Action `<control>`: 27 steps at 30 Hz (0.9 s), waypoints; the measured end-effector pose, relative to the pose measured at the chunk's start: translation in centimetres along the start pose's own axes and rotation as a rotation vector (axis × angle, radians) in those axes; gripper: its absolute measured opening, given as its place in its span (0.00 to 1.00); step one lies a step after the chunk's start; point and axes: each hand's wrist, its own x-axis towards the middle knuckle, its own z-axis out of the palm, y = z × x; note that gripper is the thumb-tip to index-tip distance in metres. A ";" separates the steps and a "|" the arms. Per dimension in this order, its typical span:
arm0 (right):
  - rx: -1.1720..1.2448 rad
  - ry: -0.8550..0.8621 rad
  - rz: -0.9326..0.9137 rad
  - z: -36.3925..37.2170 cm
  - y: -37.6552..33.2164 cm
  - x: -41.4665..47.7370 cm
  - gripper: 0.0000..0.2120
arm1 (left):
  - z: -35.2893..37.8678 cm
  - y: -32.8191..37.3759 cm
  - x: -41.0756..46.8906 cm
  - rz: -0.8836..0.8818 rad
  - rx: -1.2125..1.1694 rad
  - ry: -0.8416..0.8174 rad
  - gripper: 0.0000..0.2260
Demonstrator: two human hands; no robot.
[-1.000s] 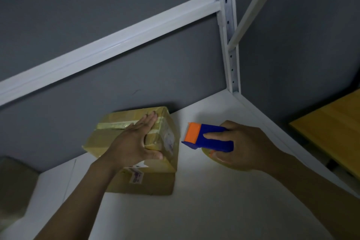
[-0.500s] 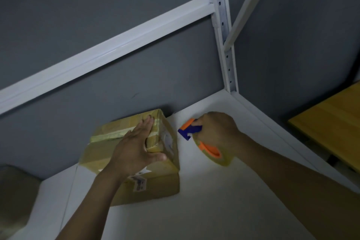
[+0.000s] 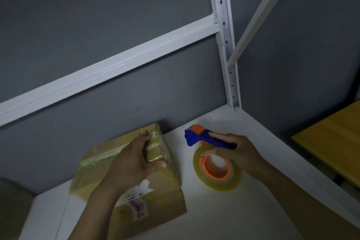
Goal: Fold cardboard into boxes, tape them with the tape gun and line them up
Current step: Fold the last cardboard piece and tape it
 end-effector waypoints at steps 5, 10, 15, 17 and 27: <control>-0.015 -0.029 -0.027 0.2 0.0 0.2 0.24 | -1.1 0.2 0.1 0.102 0.167 -0.035 0.50; 0.124 0.082 0.190 -0.5 -0.1 2.4 0.16 | -0.7 0.0 0.3 0.134 0.141 0.063 0.46; -0.151 0.095 0.300 -1.7 1.6 3.7 0.07 | -0.1 -0.3 0.4 0.112 0.163 0.046 0.47; -0.609 0.093 0.236 -1.0 2.0 4.4 0.14 | -0.2 -0.5 0.4 0.134 0.219 0.012 0.54; -0.067 -0.370 -0.129 13.1 -4.6 2.0 0.31 | 0.5 -2.4 -0.1 0.100 0.186 -0.045 0.54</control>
